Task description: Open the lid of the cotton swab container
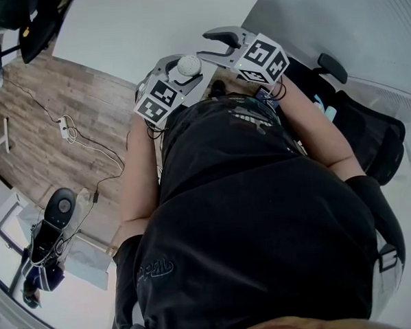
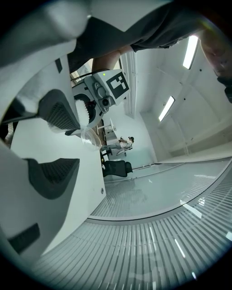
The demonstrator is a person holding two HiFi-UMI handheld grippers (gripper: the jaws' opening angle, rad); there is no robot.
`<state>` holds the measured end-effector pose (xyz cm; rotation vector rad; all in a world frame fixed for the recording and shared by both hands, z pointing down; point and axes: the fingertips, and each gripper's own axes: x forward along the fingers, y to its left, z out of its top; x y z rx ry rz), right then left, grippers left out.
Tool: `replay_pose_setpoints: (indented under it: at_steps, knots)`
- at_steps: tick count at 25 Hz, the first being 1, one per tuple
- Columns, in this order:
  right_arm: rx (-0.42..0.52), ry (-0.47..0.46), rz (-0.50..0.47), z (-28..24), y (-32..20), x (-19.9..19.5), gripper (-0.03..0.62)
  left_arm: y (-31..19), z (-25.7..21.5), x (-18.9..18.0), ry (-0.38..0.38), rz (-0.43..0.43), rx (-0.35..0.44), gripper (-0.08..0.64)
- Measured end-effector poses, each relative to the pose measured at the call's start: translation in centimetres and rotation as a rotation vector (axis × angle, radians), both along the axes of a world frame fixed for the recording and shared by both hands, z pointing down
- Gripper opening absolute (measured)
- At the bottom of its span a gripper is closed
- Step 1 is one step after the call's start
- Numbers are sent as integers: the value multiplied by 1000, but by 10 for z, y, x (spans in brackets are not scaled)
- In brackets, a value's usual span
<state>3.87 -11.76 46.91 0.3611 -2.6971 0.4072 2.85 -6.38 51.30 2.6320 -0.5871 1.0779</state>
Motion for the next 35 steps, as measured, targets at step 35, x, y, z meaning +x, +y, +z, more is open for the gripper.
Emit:
replay_pose_setpoints:
  at_steps: [35]
  knots:
    - [-6,46,60,-2,38,-38,23,17,-8,-52,39,61,4,264]
